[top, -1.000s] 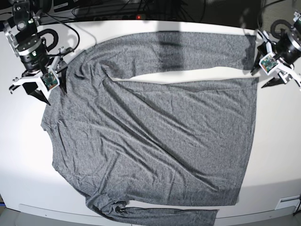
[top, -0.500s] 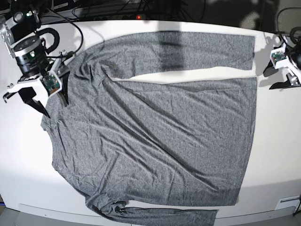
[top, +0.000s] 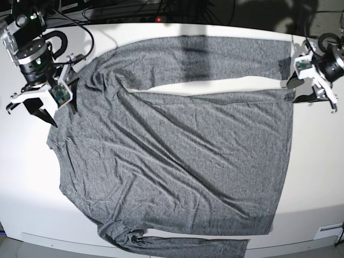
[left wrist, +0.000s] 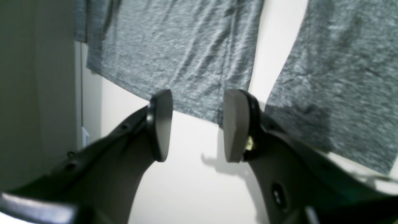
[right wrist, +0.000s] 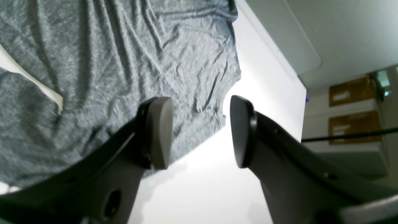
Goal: Fold the T-shirt properly
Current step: 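Lower the left gripper onto the sleeve cuff and pinch it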
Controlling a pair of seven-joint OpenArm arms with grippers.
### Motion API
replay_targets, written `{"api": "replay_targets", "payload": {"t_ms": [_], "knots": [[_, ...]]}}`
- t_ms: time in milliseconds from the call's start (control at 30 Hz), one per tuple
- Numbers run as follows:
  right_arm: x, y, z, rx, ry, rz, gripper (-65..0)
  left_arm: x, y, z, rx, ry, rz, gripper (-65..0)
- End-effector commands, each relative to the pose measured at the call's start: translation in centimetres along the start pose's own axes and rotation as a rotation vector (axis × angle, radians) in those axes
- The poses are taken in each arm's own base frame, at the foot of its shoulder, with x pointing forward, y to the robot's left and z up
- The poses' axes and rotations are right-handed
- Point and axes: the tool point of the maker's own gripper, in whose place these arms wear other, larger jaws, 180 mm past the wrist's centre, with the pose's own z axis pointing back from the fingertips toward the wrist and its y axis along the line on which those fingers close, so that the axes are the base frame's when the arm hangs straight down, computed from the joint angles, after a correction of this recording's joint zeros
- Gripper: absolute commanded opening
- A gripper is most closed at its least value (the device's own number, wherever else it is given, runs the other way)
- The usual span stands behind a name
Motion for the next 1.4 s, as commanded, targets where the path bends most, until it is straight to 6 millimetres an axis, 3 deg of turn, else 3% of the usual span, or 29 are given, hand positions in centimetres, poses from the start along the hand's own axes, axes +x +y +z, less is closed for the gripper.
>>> {"api": "replay_targets", "payload": {"t_ms": [0,100,267,500,833,1033,1100,1233,1367], "knots": [[0.1,-0.5,0.0,-0.012,-0.01,0.011,-35.1,0.1,1.2,-0.2,0.024,0.007,-0.047,-38.8],[-1.2,-0.1,-0.4,0.001,0.025,-0.001,-35.1,-0.4,0.9,-1.4,0.013,0.071,-0.08,-38.8],[-1.3,0.0,-0.5,0.003,0.025,-0.005,-35.1,-0.8,0.2,-2.8,-0.011,0.043,-0.074,-39.0],[-1.3,0.0,-0.4,0.003,0.025,-0.005,-35.1,-4.7,-1.8,-4.3,-0.061,0.138,-0.045,-39.0],[-1.3,-0.1,-0.5,0.002,0.024,-0.006,-35.1,-5.2,-2.2,-4.6,-0.072,0.155,-0.074,-39.7],[-1.3,0.0,-0.4,0.003,0.025,-0.006,-35.1,-7.2,-3.5,-4.3,-0.103,0.204,-0.047,-40.2],[-1.3,-0.1,-0.5,0.002,0.023,-0.006,-35.1,-7.7,-3.9,-4.2,-0.111,0.215,-0.04,-43.6],[-1.1,0.2,-0.5,0.014,0.011,-0.031,-35.1,-7.9,-4.0,-4.2,-0.114,0.219,-0.033,-62.8],[-1.1,0.2,-0.5,0.014,0.01,-0.033,-35.1,-7.0,-4.1,-4.3,-0.114,0.169,-0.03,-65.0]]}}
